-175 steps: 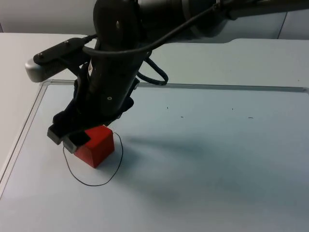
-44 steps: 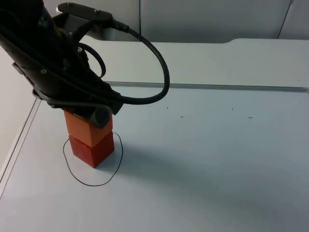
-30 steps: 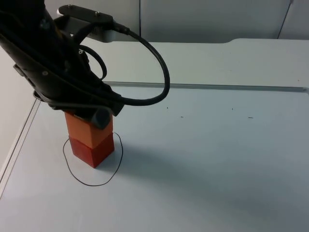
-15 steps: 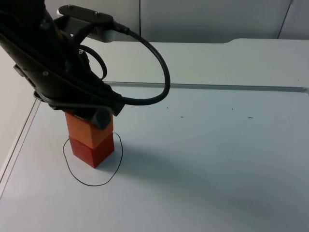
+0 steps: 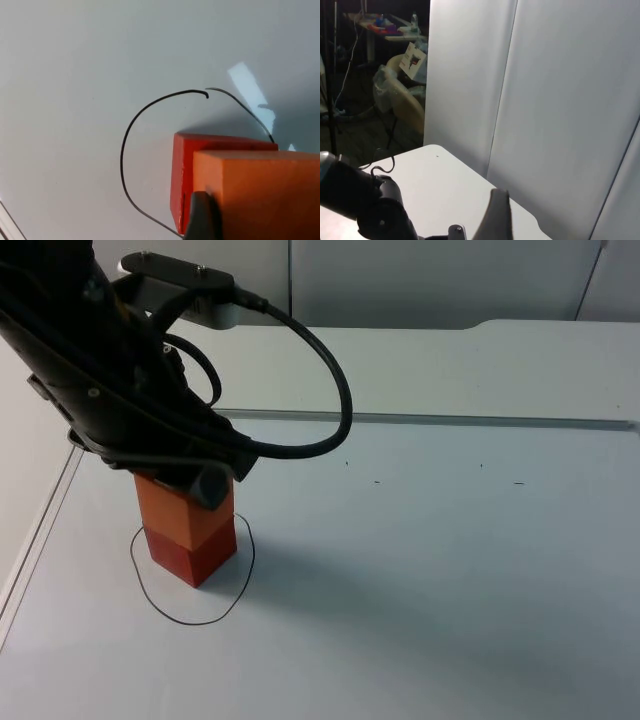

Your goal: Pick up one cube with the left hand and another cube with the right hand. First place the cube in the right hand at the target position, then stack the cube in the left hand on top.

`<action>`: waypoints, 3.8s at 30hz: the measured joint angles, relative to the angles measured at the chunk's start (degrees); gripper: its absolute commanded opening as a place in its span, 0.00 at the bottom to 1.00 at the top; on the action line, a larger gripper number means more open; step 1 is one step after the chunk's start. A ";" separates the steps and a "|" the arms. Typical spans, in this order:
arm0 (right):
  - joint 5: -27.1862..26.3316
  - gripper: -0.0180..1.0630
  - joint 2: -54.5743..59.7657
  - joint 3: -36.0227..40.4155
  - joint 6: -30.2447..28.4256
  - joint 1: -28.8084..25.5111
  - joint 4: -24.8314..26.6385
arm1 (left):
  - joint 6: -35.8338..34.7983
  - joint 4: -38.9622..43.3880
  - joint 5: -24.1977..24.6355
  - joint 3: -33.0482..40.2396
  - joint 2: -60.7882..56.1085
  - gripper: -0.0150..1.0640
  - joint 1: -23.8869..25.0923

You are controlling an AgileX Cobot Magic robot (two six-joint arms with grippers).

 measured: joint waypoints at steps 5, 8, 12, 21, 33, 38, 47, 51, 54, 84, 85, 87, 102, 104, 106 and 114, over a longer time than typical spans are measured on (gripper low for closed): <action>0.00 0.67 0.00 0.00 0.00 0.00 0.00 | 0.00 0.00 0.00 0.00 0.00 0.59 0.00; 0.00 0.67 0.00 0.00 0.00 0.00 0.00 | 0.00 0.00 -0.33 0.00 -0.73 0.59 0.00; 0.00 0.67 0.00 0.00 0.00 0.00 0.08 | 0.00 0.00 -0.68 0.00 -2.39 0.59 0.00; -0.69 0.67 0.00 0.00 0.00 0.00 0.08 | 0.00 0.00 -0.65 -0.47 -12.08 0.59 0.00; -1.54 0.67 0.00 0.00 -0.59 0.00 -0.05 | 0.00 0.00 3.22 -6.05 -29.54 0.59 0.00; -1.59 0.67 0.00 0.00 -0.65 0.00 -0.05 | 0.00 0.57 3.22 -6.46 -39.12 0.59 0.00; -0.90 0.67 -1.47 0.00 -2.97 0.00 -0.05 | 0.00 3.08 8.06 -6.46 -48.54 0.59 0.00; 1.74 0.67 -2.79 0.00 -3.09 0.00 -0.30 | 0.00 3.46 11.67 -6.46 -50.13 0.59 0.00; 5.21 0.67 -3.53 0.00 -3.37 0.00 -0.30 | 0.65 3.46 15.09 -6.46 -50.81 0.59 0.00; 5.20 0.67 -23.04 26.65 -2.69 0.00 0.67 | 1.15 2.78 23.28 19.77 -84.49 0.59 0.00; 5.20 0.67 -24.39 27.69 -1.81 0.00 0.67 | 1.05 2.78 24.06 20.62 -86.64 0.59 0.00; 5.72 0.67 -27.39 29.56 -0.62 0.00 0.67 | 0.67 2.78 25.12 21.91 -90.40 0.59 0.00; 12.25 0.67 -38.88 37.31 3.01 0.00 0.54 | -4.72 2.78 30.81 28.05 -99.85 0.59 0.00; 12.71 0.67 -39.81 37.31 3.01 0.00 0.54 | -4.80 2.78 30.81 28.05 -99.85 0.59 0.00; 14.78 0.67 -42.05 37.31 3.01 0.00 0.42 | -4.80 2.78 30.81 28.05 -99.85 0.59 0.00; 20.64 0.67 -47.20 37.82 7.35 0.00 -2.58 | -4.50 3.01 30.65 28.18 -99.85 0.59 0.00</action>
